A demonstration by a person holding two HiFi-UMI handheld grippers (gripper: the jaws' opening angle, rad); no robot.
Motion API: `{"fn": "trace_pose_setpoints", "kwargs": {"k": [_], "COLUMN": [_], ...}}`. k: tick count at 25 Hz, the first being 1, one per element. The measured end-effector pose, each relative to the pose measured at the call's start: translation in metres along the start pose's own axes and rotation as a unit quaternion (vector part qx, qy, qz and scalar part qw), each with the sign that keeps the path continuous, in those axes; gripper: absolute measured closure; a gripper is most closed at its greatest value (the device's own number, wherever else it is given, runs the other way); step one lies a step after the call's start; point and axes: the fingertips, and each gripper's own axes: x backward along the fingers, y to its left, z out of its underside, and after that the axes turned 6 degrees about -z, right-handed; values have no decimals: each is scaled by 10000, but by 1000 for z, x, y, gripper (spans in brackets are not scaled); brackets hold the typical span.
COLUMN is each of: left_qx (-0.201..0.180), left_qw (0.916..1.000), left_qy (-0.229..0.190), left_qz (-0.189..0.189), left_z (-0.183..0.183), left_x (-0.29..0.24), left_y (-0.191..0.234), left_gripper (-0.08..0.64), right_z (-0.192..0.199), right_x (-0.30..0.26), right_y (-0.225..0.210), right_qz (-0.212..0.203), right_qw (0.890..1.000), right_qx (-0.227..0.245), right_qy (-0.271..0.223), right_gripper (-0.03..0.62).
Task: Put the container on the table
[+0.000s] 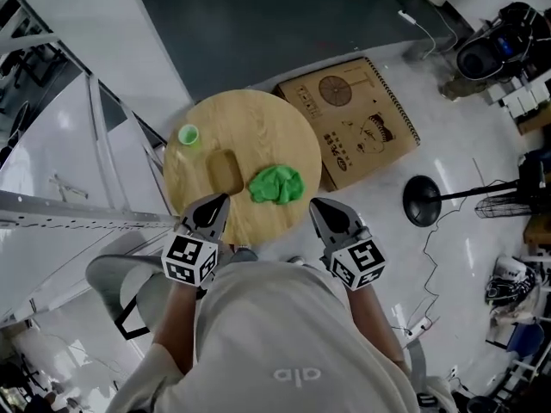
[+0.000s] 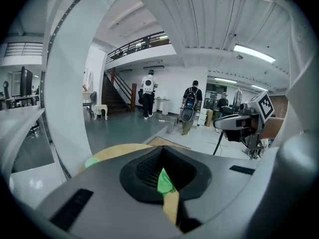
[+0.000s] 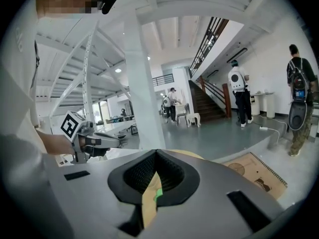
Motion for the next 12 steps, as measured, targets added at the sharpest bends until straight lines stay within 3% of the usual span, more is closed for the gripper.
{"fn": "trace_pose_setpoints", "kwargs": {"k": [6, 12], "left_qx": [181, 132], "left_qw": [9995, 9992], "left_qy": [-206, -232], "left_qz": [-178, -290], "left_z": [0, 4], "left_x": [17, 28], "left_y": [-2, 3], "left_gripper": [543, 543], "right_z": [3, 2], "right_x": [-6, -9], "right_y": [11, 21], "right_qz": [-190, -352], "right_qw": [9997, 9989], "right_qx": [136, 281], "right_qy": [86, 98], "right_gripper": [568, 568]}}
